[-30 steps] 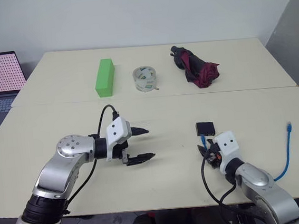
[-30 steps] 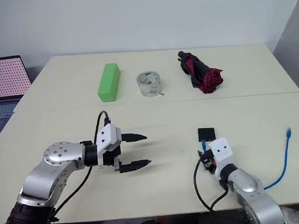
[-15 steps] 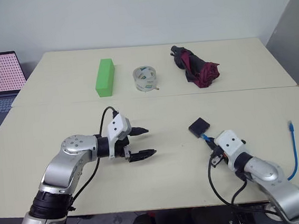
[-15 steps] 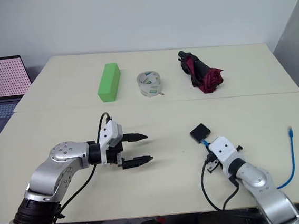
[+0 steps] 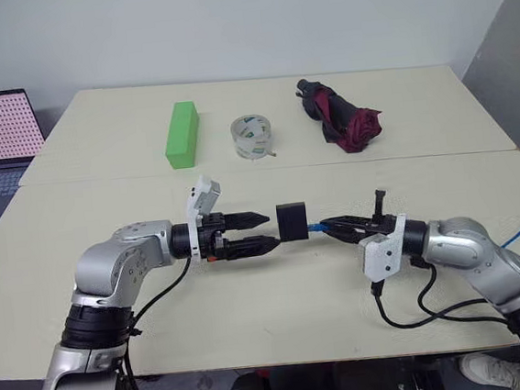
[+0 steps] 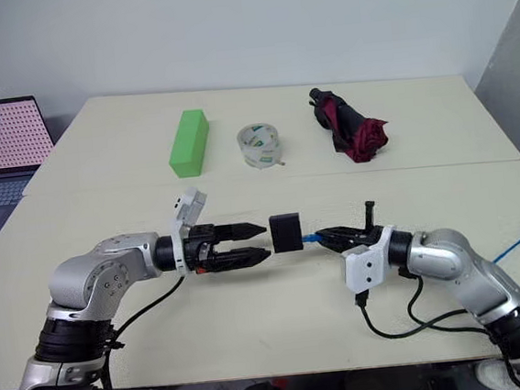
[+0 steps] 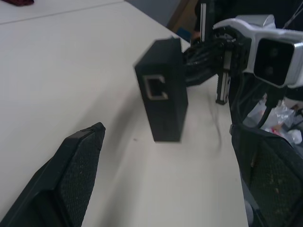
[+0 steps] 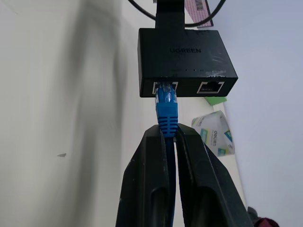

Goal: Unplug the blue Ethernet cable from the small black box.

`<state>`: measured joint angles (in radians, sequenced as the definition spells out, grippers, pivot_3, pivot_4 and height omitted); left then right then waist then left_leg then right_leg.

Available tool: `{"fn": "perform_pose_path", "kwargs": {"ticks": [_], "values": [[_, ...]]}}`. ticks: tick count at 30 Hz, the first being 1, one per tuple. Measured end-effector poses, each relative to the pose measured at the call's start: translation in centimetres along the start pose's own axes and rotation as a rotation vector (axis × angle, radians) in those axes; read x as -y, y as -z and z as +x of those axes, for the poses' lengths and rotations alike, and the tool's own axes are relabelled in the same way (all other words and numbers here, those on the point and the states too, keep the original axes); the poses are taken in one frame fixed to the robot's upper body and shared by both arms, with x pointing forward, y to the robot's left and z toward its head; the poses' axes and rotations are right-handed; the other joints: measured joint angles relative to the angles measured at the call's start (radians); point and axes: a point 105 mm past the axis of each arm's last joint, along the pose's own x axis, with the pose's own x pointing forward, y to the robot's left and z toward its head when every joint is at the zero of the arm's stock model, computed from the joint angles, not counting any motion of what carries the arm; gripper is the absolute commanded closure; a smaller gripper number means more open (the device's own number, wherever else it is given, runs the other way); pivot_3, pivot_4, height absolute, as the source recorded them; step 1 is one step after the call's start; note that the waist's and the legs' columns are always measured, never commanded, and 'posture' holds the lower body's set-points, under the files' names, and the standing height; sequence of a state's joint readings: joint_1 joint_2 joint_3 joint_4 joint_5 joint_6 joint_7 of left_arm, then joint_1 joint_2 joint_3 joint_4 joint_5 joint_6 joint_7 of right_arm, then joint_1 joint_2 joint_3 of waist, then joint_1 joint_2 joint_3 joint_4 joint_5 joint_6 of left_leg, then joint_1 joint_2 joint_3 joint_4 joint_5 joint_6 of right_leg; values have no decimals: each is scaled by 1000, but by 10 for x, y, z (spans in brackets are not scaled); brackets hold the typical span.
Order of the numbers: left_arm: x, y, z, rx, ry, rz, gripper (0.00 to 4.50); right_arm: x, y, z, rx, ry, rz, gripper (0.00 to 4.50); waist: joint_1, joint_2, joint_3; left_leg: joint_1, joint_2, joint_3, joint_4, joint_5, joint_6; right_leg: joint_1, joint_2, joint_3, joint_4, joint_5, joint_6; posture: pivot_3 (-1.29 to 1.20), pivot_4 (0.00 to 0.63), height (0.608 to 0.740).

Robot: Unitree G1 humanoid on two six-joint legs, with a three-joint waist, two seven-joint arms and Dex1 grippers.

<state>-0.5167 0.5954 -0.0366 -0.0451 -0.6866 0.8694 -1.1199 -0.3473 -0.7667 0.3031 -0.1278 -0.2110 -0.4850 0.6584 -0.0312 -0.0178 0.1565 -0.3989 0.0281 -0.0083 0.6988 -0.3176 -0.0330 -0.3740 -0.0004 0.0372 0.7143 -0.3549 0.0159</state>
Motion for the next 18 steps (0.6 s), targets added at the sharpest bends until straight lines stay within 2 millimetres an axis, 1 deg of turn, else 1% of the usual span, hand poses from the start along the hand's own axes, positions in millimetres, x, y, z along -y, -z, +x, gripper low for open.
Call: {"fn": "perform_pose_path", "kwargs": {"ticks": [4,6,7,9,13,14,15,18], "values": [[2,-3,9,42,19,-32,0,5,-6,4,53,-4,-12,4500,0,0,0,0,0,0,0,0,0,0,0,0,1,0,0,0,150,740],[3,-4,10,54,25,-36,374,8,-9,6,71,-3,-24,4500,0,0,0,0,0,0,0,0,0,0,0,0,1,0,0,0,150,740],[3,-5,10,64,24,-36,457,9,-10,7,76,-7,-32,4500,0,0,0,0,0,0,0,0,0,0,0,0,1,0,0,0,150,740],[4,-9,11,98,32,-41,940,12,-10,8,77,-4,-35,4500,0,0,0,0,0,0,0,0,0,0,0,0,0,0,0,0,150,740],[4,-10,11,105,35,-60,1702,13,-6,7,67,1,-28,4500,0,0,0,0,0,0,0,0,0,0,0,0,0,0,0,0,150,740],[4,-10,12,108,41,-65,1799,14,-5,7,64,2,-29,4500,0,0,0,0,0,0,0,0,0,0,0,0,0,0,0,0,150,740],[5,-11,12,110,46,-66,2099,15,-4,7,62,3,-30,4500,0,0,0,0,0,0,0,0,0,0,0,0,1,0,0,0,150,740],[6,-15,13,114,60,-70,2598,19,-5,8,66,8,-43,4500,0,0,0,0,0,0,0,0,0,0,0,0,1,0,0,0,150,740]]}}
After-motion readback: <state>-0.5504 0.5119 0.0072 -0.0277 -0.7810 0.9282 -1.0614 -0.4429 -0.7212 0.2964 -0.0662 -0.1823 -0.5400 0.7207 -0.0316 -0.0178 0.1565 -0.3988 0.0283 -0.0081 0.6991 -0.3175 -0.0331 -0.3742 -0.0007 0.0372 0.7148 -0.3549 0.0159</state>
